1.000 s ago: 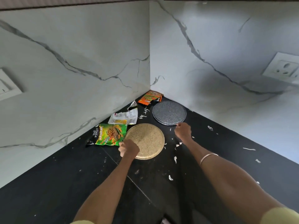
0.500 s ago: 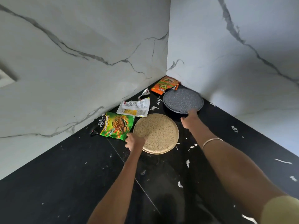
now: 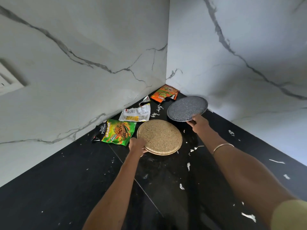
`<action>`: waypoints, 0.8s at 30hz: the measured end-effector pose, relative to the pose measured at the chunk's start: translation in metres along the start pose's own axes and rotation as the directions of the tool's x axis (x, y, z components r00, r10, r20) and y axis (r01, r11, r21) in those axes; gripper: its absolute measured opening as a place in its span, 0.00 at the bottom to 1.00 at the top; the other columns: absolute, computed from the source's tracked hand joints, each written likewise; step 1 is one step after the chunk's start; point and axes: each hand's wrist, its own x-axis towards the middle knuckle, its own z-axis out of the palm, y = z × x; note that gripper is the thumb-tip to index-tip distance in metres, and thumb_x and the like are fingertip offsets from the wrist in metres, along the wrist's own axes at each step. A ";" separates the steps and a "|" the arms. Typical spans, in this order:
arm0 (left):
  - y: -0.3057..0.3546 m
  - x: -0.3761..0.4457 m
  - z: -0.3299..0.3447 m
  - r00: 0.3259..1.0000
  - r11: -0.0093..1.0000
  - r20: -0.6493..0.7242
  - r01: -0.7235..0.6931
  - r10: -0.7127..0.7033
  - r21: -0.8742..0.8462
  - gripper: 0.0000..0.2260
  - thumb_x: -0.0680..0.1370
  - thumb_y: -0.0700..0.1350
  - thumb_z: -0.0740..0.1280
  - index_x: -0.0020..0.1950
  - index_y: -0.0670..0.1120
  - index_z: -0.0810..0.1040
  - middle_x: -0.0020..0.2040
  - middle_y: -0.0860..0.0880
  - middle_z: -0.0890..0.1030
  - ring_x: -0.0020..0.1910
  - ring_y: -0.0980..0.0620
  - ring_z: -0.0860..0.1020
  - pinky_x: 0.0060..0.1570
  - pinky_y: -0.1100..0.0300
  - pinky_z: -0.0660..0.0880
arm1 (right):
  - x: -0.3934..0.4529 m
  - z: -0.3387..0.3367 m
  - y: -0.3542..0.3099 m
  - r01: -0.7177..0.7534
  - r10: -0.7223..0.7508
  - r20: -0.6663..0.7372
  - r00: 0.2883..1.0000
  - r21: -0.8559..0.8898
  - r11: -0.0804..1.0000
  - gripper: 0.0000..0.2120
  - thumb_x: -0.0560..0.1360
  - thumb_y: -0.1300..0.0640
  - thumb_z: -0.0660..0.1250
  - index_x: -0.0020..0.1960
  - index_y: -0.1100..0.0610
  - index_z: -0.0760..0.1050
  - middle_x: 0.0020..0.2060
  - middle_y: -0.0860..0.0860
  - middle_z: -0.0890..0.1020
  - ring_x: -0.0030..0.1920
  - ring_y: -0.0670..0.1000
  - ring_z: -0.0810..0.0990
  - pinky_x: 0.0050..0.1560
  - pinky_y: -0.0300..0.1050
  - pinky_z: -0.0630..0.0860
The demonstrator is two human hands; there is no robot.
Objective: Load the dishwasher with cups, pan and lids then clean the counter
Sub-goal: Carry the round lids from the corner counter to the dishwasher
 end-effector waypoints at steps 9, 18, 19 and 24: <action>0.013 -0.054 0.002 0.941 0.926 0.031 -0.338 0.337 0.167 0.15 0.72 0.41 0.65 0.58 0.40 0.77 0.51 0.41 0.79 0.48 0.40 0.81 0.43 0.43 0.82 | -0.062 -0.069 -0.022 0.350 -0.349 0.044 0.936 -0.219 0.911 0.16 0.77 0.65 0.65 0.64 0.63 0.74 0.57 0.59 0.80 0.53 0.57 0.81 0.45 0.47 0.82; 0.004 -0.155 0.001 0.770 0.709 0.185 -0.636 0.611 0.305 0.19 0.76 0.44 0.66 0.66 0.40 0.74 0.60 0.38 0.78 0.59 0.36 0.76 0.57 0.43 0.76 | -0.162 -0.162 -0.015 0.446 -0.529 -0.129 0.839 -0.394 0.804 0.08 0.74 0.61 0.64 0.52 0.56 0.78 0.51 0.57 0.82 0.48 0.56 0.82 0.44 0.49 0.83; -0.001 -0.169 0.002 0.736 0.667 0.218 -0.675 0.641 0.315 0.18 0.76 0.43 0.66 0.65 0.40 0.75 0.60 0.38 0.78 0.59 0.36 0.76 0.58 0.42 0.75 | -0.175 -0.177 -0.012 0.445 -0.549 -0.150 0.822 -0.432 0.785 0.09 0.73 0.61 0.63 0.52 0.55 0.78 0.50 0.57 0.82 0.47 0.56 0.82 0.44 0.49 0.83; -0.040 -0.221 0.013 0.569 0.503 0.389 -0.822 0.725 0.266 0.15 0.78 0.41 0.67 0.64 0.40 0.75 0.59 0.40 0.80 0.60 0.39 0.77 0.59 0.43 0.74 | -0.237 -0.251 0.010 0.443 -0.673 -0.244 0.698 -0.590 0.675 0.13 0.74 0.59 0.63 0.57 0.56 0.78 0.45 0.52 0.81 0.47 0.54 0.80 0.54 0.53 0.79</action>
